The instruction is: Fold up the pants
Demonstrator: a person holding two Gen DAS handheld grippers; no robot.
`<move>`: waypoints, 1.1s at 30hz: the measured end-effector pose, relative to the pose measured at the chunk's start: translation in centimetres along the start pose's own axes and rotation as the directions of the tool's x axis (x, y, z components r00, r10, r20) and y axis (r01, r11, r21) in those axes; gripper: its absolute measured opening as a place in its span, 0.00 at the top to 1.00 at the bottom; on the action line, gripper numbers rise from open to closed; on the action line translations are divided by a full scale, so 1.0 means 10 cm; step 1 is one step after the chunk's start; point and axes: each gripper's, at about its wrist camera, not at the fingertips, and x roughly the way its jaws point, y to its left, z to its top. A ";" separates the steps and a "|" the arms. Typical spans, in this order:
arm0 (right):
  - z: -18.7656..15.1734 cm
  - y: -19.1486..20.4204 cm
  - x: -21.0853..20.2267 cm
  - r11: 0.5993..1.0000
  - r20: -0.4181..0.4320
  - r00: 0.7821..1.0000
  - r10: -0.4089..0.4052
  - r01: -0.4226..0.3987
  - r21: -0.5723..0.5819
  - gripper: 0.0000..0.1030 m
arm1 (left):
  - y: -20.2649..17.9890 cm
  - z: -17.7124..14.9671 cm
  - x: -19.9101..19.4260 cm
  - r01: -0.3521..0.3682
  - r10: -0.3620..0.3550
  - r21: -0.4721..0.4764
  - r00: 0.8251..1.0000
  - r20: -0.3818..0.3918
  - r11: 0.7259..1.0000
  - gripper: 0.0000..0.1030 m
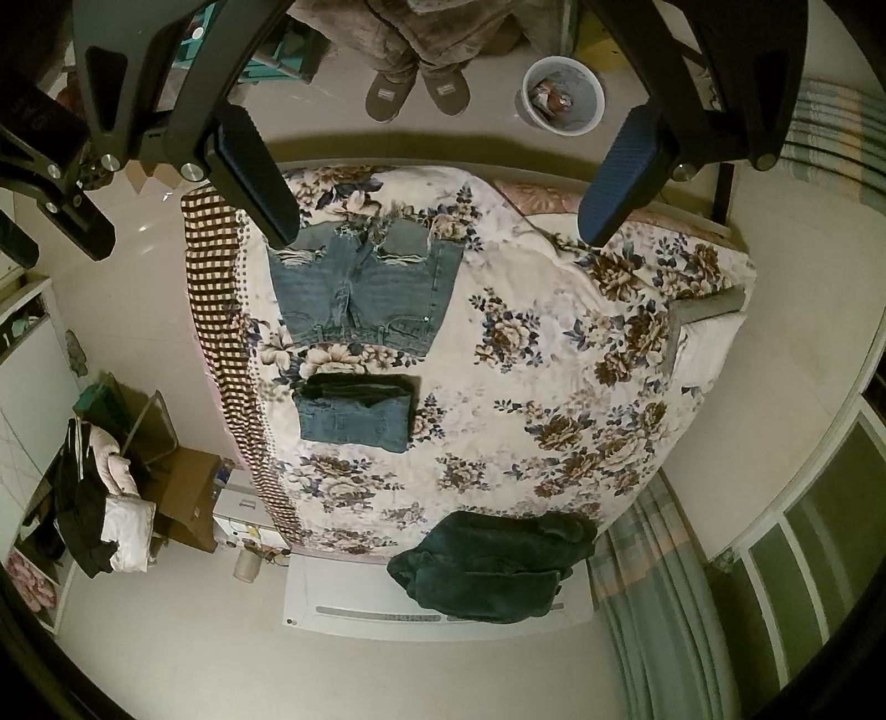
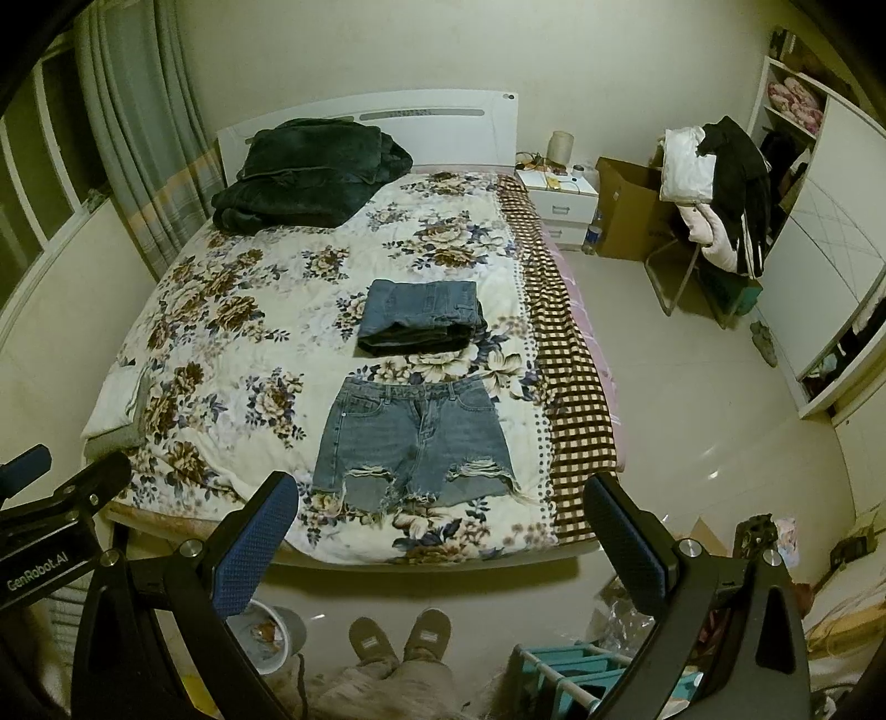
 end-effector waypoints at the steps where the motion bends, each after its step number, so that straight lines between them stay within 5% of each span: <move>1: 0.00 -0.01 0.00 1.000 -0.001 1.000 0.001 -0.001 0.000 0.00 | 0.00 0.00 0.00 -0.001 0.001 0.000 1.000 0.000 1.000 0.00; 33: -0.09 0.12 -0.04 1.000 0.006 1.000 0.000 0.000 0.000 0.00 | 0.05 0.09 -0.20 -0.011 0.011 0.010 1.000 0.020 1.000 0.00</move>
